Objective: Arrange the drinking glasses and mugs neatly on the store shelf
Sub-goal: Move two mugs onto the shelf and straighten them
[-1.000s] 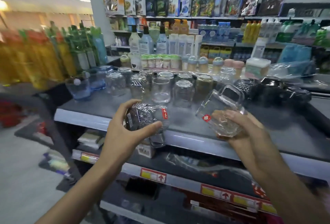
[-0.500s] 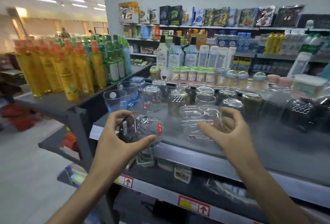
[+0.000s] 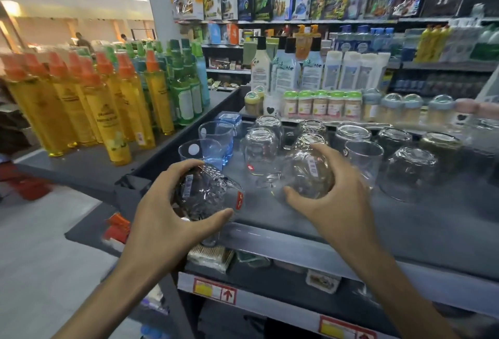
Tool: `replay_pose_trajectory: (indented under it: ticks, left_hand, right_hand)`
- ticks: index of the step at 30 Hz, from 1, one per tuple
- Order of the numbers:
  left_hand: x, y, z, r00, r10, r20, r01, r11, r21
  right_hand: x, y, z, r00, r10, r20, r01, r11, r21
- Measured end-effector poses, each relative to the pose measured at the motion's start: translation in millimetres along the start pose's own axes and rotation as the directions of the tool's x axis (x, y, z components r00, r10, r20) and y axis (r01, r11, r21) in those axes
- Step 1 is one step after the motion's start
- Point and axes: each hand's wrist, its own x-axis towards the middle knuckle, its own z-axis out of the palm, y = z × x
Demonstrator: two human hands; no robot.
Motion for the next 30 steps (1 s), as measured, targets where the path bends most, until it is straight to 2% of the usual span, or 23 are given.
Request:
replay_pose_trajectory:
  ticks: [4, 8, 15, 19, 25, 30]
  left_hand:
    - [7, -18, -14, 0.998, 0.037, 0.053, -0.034, 0.998, -0.049]
    - [10, -29, -26, 0.991, 0.077, 0.109, -0.066, 0.993, -0.101]
    - [10, -40, -45, 0.978, 0.126, 0.164, -0.090, 0.974, -0.208]
    - [10, -40, -50, 0.978, 0.133, 0.163, -0.091, 0.967, -0.239]
    - [17, -39, -50, 0.978, 0.129, 0.162, -0.087, 0.966, -0.243]
    - [18, -40, -46, 0.978, 0.126, 0.168, -0.082, 0.966, -0.244]
  right_hand:
    - [-2, -4, 27, 0.993, 0.108, 0.044, -0.110, 0.993, 0.041]
    - [-5, -12, 55, 0.985, 0.169, 0.024, -0.170, 0.984, 0.046]
    - [14, -30, 78, 0.981, 0.161, 0.111, -0.163, 0.987, 0.007]
    - [26, -37, 79, 0.985, 0.129, 0.112, -0.130, 0.992, 0.000]
    - [27, -33, 84, 0.976, 0.161, 0.146, -0.156, 0.987, -0.045]
    - [26, -28, 87, 0.970, 0.187, 0.158, -0.187, 0.982, -0.013]
